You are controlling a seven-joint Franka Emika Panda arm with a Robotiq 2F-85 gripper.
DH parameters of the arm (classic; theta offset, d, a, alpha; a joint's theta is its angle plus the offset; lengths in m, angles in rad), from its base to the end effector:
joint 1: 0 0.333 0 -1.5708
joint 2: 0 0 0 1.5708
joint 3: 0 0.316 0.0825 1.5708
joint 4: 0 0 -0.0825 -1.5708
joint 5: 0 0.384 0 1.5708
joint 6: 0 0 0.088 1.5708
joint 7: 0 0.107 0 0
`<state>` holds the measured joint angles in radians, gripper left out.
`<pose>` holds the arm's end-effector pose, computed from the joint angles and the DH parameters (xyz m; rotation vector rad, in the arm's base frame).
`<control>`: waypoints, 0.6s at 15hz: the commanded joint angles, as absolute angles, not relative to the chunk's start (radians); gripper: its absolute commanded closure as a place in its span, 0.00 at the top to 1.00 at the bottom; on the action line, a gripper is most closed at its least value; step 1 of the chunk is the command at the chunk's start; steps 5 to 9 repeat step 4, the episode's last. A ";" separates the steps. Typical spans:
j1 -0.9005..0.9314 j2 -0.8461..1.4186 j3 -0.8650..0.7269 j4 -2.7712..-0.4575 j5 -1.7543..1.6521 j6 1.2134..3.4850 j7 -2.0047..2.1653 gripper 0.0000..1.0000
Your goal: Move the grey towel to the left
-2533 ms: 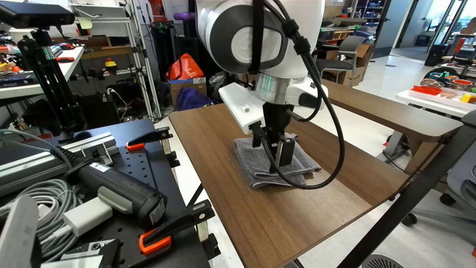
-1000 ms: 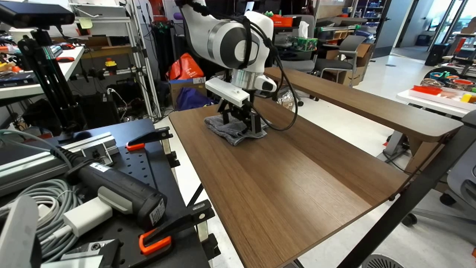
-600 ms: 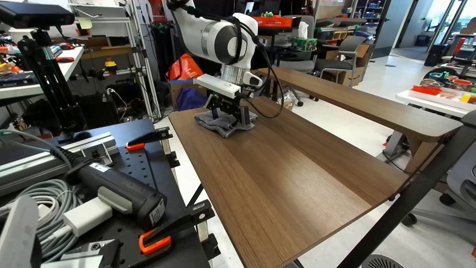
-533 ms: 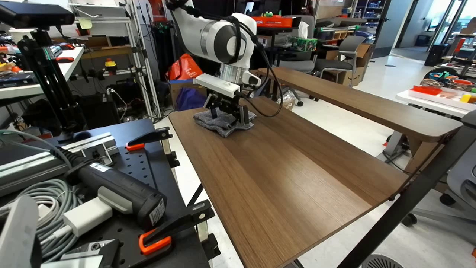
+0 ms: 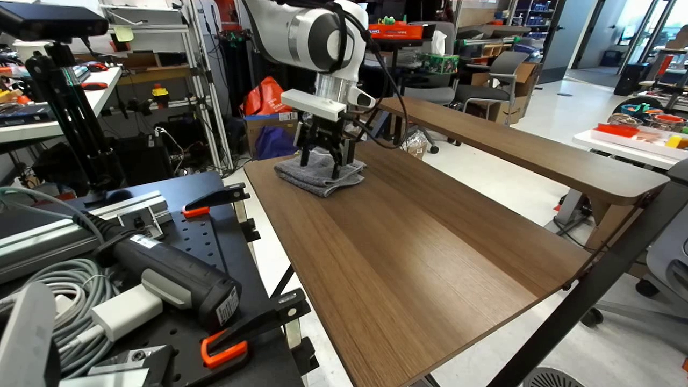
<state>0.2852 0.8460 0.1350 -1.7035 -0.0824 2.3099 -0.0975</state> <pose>0.5826 0.2543 0.0873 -2.9906 -0.8390 0.3676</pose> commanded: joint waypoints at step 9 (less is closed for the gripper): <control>0.274 0.733 0.147 -1.799 -0.109 2.296 -0.108 1.00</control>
